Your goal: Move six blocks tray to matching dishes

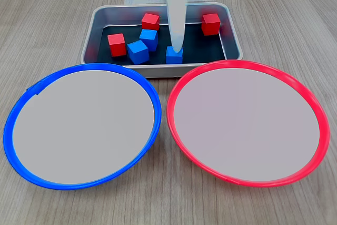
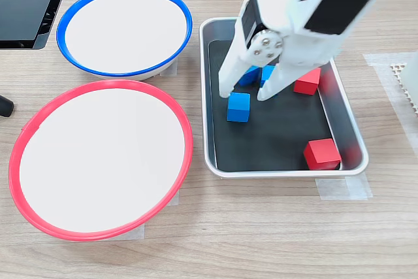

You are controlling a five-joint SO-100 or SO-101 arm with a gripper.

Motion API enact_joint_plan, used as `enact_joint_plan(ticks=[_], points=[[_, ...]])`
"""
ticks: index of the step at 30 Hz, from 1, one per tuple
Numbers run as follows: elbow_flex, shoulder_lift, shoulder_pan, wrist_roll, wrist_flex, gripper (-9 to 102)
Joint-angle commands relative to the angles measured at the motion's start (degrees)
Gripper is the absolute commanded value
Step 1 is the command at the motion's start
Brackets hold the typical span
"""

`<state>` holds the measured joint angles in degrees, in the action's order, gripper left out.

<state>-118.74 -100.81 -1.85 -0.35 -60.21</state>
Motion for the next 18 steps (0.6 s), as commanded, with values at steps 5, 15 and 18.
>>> enact_joint_plan(ticks=[5, 15, 18], points=[[7.1, 9.5, -0.6, -2.7, -3.3, 19], [5.7, 9.6, 2.4, -6.9, -7.8, 2], [7.2, 7.4, 2.6, -10.0, -13.6, 0]])
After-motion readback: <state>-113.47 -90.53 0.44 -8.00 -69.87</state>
